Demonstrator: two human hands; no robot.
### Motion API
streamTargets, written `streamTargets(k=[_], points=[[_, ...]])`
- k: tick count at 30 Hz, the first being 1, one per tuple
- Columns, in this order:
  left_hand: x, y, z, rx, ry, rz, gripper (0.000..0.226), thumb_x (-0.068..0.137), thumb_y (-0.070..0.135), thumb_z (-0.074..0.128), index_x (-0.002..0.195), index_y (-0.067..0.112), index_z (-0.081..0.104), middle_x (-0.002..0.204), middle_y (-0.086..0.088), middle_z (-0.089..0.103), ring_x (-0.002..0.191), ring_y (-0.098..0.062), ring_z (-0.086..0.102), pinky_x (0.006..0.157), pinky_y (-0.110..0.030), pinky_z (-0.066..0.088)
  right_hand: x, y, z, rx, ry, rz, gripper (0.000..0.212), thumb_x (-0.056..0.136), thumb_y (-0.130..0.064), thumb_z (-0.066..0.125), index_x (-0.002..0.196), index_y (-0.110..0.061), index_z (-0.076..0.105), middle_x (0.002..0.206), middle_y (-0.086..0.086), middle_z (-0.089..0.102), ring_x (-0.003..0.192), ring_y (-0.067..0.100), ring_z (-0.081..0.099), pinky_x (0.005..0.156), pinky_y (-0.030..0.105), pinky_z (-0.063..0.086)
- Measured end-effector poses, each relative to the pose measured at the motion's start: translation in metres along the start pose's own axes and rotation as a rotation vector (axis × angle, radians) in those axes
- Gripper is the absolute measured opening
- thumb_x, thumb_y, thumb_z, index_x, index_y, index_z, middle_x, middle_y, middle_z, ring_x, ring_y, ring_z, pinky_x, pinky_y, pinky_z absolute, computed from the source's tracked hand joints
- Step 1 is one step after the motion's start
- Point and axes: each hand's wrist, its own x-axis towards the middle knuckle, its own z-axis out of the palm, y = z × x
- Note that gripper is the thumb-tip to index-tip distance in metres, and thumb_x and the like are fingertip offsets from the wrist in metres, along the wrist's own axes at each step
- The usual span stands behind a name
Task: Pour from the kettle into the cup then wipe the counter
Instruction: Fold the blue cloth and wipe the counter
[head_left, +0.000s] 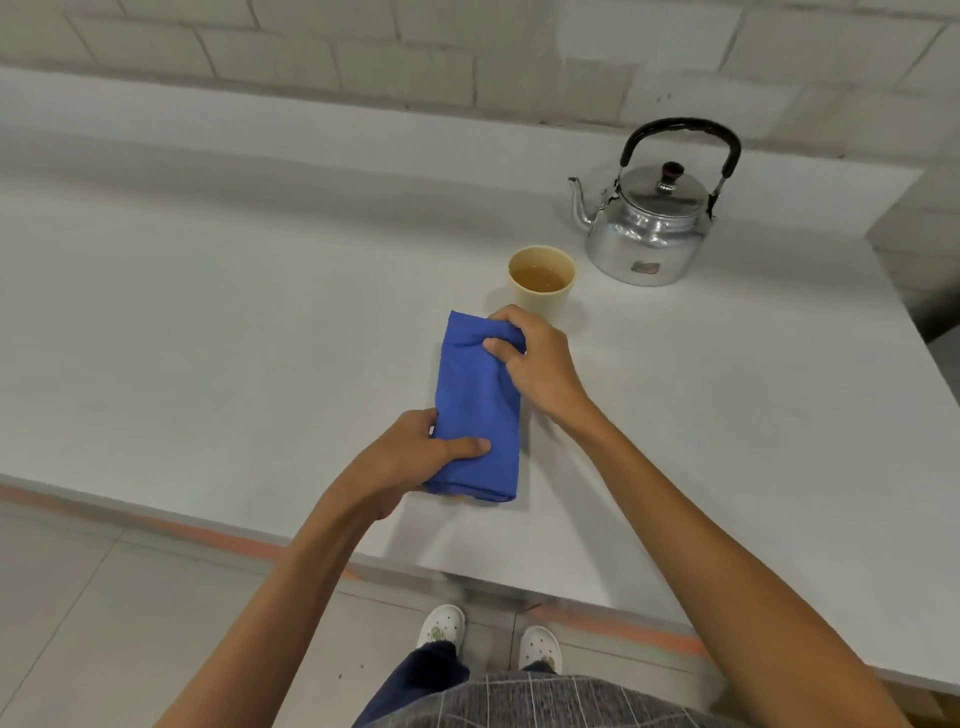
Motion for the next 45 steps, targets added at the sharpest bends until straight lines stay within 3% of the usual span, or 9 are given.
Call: streamTargets(k=[2,5,10,14,17,19,23,34,45], points=[[0.002,-0.003,0.016,-0.037,-0.075,-0.029,0.045,0.077,0.024,0.074,0.117,0.012,0.058,0.107,-0.005,0.071,0.078,-0.019,0.073,0.061,-0.026,0.058,-0.007,0.013,-0.007,-0.072,0.026,0.023,0.011,0.09,-0.005,0.055,0.099,-0.005,0.061,0.097,0.004,0.06,0.087,0.015,0.053,0.071,0.01,0.038],[0.006,-0.009,0.032,-0.015,-0.093,-0.04,0.046,0.078,0.023,0.074,0.117,0.008,0.057,0.107,-0.007,0.07,0.079,-0.026,0.073,0.071,-0.036,0.061,-0.017,0.033,-0.008,-0.202,0.025,0.095,0.019,0.092,-0.01,0.055,0.11,-0.01,0.061,0.11,0.009,0.051,0.098,0.018,0.049,0.085,0.019,0.037],[0.009,-0.015,0.026,0.641,0.284,0.181,0.046,0.083,0.057,0.055,0.098,0.014,0.062,0.075,-0.003,0.066,0.071,-0.02,0.065,0.062,-0.029,0.051,-0.025,0.042,0.003,-0.602,0.232,0.103,0.035,0.089,-0.018,0.06,0.122,-0.012,0.05,0.125,0.011,0.043,0.112,0.027,0.038,0.089,0.031,0.033],[0.022,-0.01,0.008,0.836,0.561,0.349,0.043,0.093,0.05,0.04,0.11,0.015,0.06,0.103,-0.008,0.067,0.088,-0.027,0.06,0.069,-0.037,0.045,-0.037,0.033,0.03,-0.598,0.239,0.083,0.032,0.095,-0.02,0.049,0.125,-0.008,0.047,0.13,0.014,0.045,0.115,0.031,0.043,0.089,0.035,0.038],[0.042,-0.007,-0.001,0.84,0.554,0.487,0.039,0.097,0.034,0.04,0.125,0.009,0.053,0.129,-0.013,0.055,0.116,-0.03,0.05,0.088,-0.043,0.044,-0.05,0.036,0.056,-0.652,0.092,0.131,0.049,0.101,-0.029,0.033,0.145,-0.009,0.029,0.153,0.02,0.026,0.142,0.035,0.021,0.115,0.042,0.018],[0.056,-0.007,-0.006,0.879,0.535,0.505,0.041,0.099,0.027,0.039,0.133,0.007,0.047,0.143,-0.015,0.044,0.129,-0.031,0.04,0.101,-0.045,0.037,-0.053,0.039,0.062,-0.726,0.066,0.121,0.051,0.102,-0.03,0.025,0.149,-0.011,0.018,0.158,0.017,0.014,0.147,0.03,0.01,0.119,0.041,0.005],[0.071,-0.014,-0.008,0.878,0.454,0.518,0.045,0.1,0.026,0.035,0.141,0.008,0.037,0.154,-0.015,0.029,0.141,-0.03,0.027,0.114,-0.045,0.025,-0.066,0.038,0.064,-0.731,0.024,0.032,0.05,0.102,-0.031,0.023,0.15,-0.015,0.015,0.16,0.012,0.011,0.148,0.025,0.007,0.12,0.037,0.0],[0.075,-0.036,0.001,0.951,0.405,0.514,0.063,0.096,0.049,0.027,0.149,0.017,0.017,0.16,-0.005,0.011,0.148,-0.021,0.006,0.119,-0.041,-0.001,-0.119,0.058,0.01,-0.724,0.038,0.083,0.052,0.1,-0.032,0.028,0.15,-0.022,0.017,0.16,0.005,0.011,0.148,0.018,0.006,0.118,0.029,-0.005],[0.079,-0.046,0.004,1.048,0.457,0.528,0.067,0.094,0.054,0.021,0.15,0.019,0.009,0.16,-0.005,0.005,0.148,-0.018,0.0,0.118,-0.039,-0.004,-0.06,0.061,0.016,-0.825,0.007,0.114,0.053,0.101,-0.032,0.023,0.151,-0.019,0.009,0.161,0.009,0.005,0.148,0.022,0.002,0.121,0.038,-0.001]])
